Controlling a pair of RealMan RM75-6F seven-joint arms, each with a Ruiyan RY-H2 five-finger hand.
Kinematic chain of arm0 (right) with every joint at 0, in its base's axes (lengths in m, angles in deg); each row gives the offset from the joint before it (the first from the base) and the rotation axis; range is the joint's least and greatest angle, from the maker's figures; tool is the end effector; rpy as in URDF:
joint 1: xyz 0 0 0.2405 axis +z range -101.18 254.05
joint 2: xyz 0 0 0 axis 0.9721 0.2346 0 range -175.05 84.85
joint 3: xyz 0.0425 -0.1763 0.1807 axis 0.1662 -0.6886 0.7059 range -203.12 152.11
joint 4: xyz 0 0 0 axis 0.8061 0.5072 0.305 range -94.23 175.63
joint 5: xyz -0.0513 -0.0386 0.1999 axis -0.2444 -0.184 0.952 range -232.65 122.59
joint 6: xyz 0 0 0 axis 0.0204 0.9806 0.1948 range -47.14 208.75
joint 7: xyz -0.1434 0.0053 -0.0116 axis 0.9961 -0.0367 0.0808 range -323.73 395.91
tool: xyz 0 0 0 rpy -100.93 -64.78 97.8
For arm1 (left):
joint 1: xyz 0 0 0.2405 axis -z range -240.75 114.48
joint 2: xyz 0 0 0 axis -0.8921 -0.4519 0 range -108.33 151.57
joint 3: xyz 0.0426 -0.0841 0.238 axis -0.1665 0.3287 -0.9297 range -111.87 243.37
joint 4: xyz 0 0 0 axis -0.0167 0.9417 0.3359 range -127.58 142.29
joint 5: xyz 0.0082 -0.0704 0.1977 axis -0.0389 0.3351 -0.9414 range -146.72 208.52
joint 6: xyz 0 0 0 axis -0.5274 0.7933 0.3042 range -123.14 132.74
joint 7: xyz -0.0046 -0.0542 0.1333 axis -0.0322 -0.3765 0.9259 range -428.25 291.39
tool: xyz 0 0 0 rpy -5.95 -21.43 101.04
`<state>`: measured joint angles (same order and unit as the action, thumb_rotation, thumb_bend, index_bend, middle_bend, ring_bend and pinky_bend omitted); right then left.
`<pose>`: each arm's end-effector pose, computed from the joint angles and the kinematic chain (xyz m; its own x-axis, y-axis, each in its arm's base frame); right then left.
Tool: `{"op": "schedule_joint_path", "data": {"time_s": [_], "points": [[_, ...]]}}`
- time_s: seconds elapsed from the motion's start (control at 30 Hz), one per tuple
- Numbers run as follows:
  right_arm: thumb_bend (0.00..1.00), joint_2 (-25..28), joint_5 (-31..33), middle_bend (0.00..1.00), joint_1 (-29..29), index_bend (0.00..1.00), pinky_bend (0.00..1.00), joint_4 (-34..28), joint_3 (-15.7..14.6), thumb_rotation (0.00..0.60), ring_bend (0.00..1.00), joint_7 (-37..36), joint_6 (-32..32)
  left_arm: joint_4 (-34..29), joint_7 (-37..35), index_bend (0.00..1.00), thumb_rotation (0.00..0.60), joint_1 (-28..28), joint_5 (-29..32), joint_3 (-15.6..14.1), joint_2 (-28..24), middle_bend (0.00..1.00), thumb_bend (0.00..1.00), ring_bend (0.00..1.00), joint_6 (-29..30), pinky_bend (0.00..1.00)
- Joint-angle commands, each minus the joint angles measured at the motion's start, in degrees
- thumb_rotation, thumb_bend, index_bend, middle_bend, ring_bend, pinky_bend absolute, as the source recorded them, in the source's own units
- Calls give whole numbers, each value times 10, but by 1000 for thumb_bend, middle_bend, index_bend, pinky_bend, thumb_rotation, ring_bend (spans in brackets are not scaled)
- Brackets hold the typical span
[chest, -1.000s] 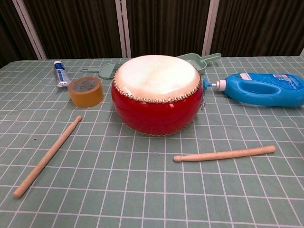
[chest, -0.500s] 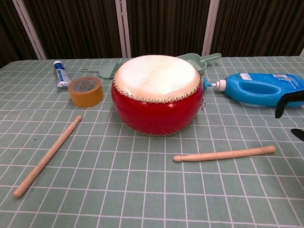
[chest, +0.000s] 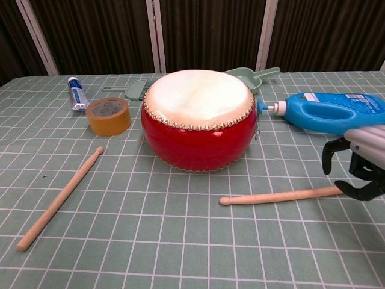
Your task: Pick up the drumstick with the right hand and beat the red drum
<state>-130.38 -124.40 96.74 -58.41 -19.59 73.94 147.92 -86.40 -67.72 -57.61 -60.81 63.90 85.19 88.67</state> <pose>-0.2103 -0.2391 0.0070 0.5328 -0.2498 0.8085 -0.8451 -0.2077 0.4927 -0.2997 0.1653 0.1408 0.4073 0.0997 0.9078 0.9108 -0.1176 -0.3957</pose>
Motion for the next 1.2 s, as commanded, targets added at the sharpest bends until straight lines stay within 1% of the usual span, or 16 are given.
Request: {"op": "schedule_joint_path", "data": {"time_s": [0.03, 0.27, 0.67, 0.73, 0.83, 0.93, 1.13, 1.2], "points": [[475, -9, 9, 1000, 8, 457, 957, 6, 1, 600, 1000, 10, 0, 0, 0, 0, 600, 0, 1, 0, 0, 0, 0, 0, 0, 3], [475, -21, 30, 1000, 19, 457, 957, 13, 3, 600, 1000, 27, 2, -1, 1, 0, 600, 0, 1, 0, 0, 0, 0, 0, 0, 3], [464, -52, 37, 1000, 22, 457, 957, 42, -9, 600, 1000, 27, 15, 0, -1, 0, 600, 1, 1, -1, -1, 0, 0, 0, -2, 3], [454, -62, 38, 1000, 24, 443, 957, 51, -7, 600, 1000, 25, 17, -1, -1, 0, 600, 0, 2, -1, -1, 0, 0, 0, -3, 3], [450, -74, 38, 1000, 26, 394, 957, 61, -6, 600, 1000, 25, 19, -1, -1, 0, 600, 1, 3, -1, -1, 0, 0, 0, -3, 3], [419, -81, 35, 1000, 28, 374, 957, 69, -7, 600, 1000, 29, 24, -1, -1, 0, 600, 1, 3, -1, -1, 0, 0, 0, -3, 3], [408, -88, 40, 1000, 29, 371, 957, 77, -8, 600, 1000, 28, 26, -1, -2, 0, 600, 1, 4, -1, -2, 0, 0, 0, -4, 3], [408, -89, 43, 1000, 29, 390, 957, 79, -8, 600, 1000, 28, 25, -1, -2, 0, 600, 1, 4, -1, -2, 0, 0, 0, -4, 3]]}}
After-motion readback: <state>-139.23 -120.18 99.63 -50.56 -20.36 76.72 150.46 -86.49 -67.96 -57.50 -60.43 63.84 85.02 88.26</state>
